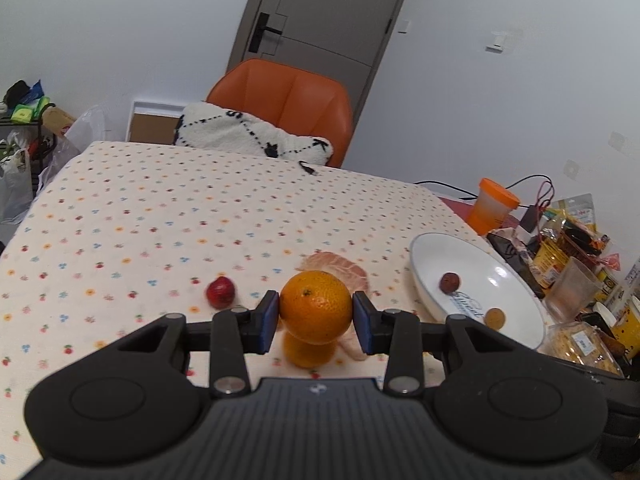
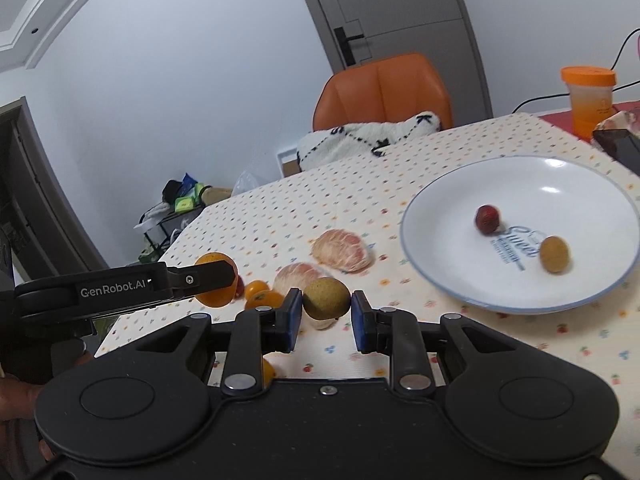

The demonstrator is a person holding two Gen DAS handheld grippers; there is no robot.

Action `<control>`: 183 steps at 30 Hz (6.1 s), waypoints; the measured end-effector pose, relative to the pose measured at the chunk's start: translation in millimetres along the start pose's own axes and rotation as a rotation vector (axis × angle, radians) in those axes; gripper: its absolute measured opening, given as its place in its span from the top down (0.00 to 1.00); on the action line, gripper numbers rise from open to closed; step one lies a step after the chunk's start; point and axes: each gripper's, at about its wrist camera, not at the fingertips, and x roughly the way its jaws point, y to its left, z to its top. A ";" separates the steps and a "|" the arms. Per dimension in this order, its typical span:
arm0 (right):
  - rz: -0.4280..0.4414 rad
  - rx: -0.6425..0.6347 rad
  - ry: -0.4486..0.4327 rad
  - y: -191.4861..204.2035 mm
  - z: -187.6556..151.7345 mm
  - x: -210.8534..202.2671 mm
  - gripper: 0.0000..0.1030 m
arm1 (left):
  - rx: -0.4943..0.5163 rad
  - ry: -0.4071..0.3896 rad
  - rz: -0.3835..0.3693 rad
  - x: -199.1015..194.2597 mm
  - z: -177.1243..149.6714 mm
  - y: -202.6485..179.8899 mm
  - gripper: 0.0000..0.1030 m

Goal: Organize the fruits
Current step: 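Carry the kiwi in the right tool while the left tool carries the orange to the bowl, then open the right tool to drop the kiwi while the left tool releases the orange into the bowl, then move both open tools back toward the remaining fruit, then grasp a small orange with the right tool and lift it while the left tool grasps a large orange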

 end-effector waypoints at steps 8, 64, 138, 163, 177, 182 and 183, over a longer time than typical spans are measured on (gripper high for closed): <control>-0.043 0.014 -0.030 -18.2 1.7 -21.2 0.76 | 0.023 0.000 -0.040 4.5 -1.6 -25.8 0.63; -0.159 0.100 -0.121 -103.7 21.9 -35.8 0.64 | 0.076 0.059 -0.043 63.9 -0.2 -96.5 0.41; -0.014 -0.062 -0.017 26.5 -25.2 -28.7 0.30 | -0.016 0.023 0.170 -47.4 -33.0 26.4 0.15; 0.087 -0.065 0.125 44.5 -36.2 30.0 0.58 | -0.062 0.049 0.179 -28.1 -34.8 55.8 0.16; 0.106 -0.028 0.120 29.4 -29.5 32.6 0.75 | -0.043 0.048 0.141 -10.2 -29.5 42.1 0.18; 0.083 -0.014 0.100 18.8 -24.4 26.9 0.75 | -0.027 0.050 0.115 -1.9 -27.2 31.5 0.21; 0.078 -0.009 0.096 16.1 -23.6 25.4 0.75 | -0.022 0.050 0.108 -0.2 -26.8 28.9 0.22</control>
